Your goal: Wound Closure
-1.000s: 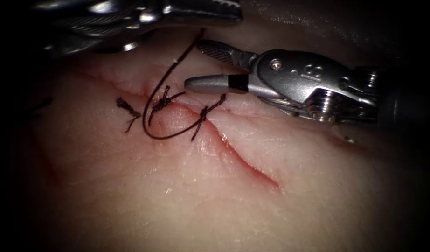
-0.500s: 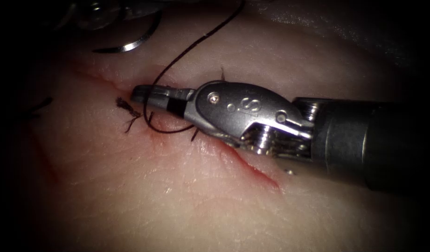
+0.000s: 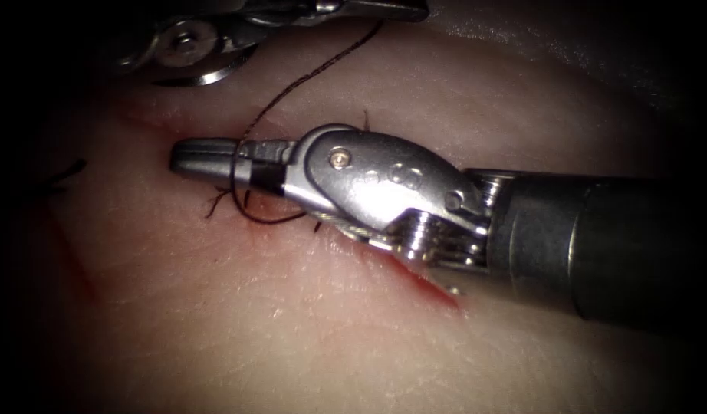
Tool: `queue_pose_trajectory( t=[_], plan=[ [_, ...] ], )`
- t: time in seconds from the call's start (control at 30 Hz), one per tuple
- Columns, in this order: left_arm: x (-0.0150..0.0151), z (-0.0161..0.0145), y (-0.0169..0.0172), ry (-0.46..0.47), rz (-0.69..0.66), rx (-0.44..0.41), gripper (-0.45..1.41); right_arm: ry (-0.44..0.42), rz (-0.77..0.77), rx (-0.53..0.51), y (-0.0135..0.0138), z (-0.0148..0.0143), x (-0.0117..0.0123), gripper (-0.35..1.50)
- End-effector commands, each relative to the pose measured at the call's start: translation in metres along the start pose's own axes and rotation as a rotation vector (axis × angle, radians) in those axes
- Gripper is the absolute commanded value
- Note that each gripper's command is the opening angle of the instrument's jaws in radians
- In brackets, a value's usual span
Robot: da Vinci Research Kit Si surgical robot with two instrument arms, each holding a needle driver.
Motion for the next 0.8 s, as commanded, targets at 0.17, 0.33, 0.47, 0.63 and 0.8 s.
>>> queue_pose_trajectory(
  t=[0.17,0.33,0.47,0.63,0.8],
  plan=[
    [-0.0018,0.0005,-0.0009,0.002,0.017,-0.003,-0.45,0.073,0.017,0.07,-0.0011,0.0008,0.0007,-0.35],
    [-0.0034,-0.0007,-0.0013,0.02,0.035,-0.01,-0.45,0.127,0.034,-0.014,-0.0018,0.0,0.0007,-0.35],
    [-0.0047,-0.0017,-0.0014,0.039,0.036,-0.01,-0.45,0.156,0.07,-0.046,-0.0018,-0.0012,0.0009,-0.35],
    [-0.0067,-0.0027,-0.0012,0.065,0.046,-0.003,-0.45,0.179,0.105,-0.133,-0.0013,-0.0027,0.0012,-0.35],
    [-0.0079,-0.0028,-0.0004,0.116,0.04,0.005,-0.45,0.205,0.125,-0.216,-0.0005,-0.0035,0.0013,-0.35]
  ],
)
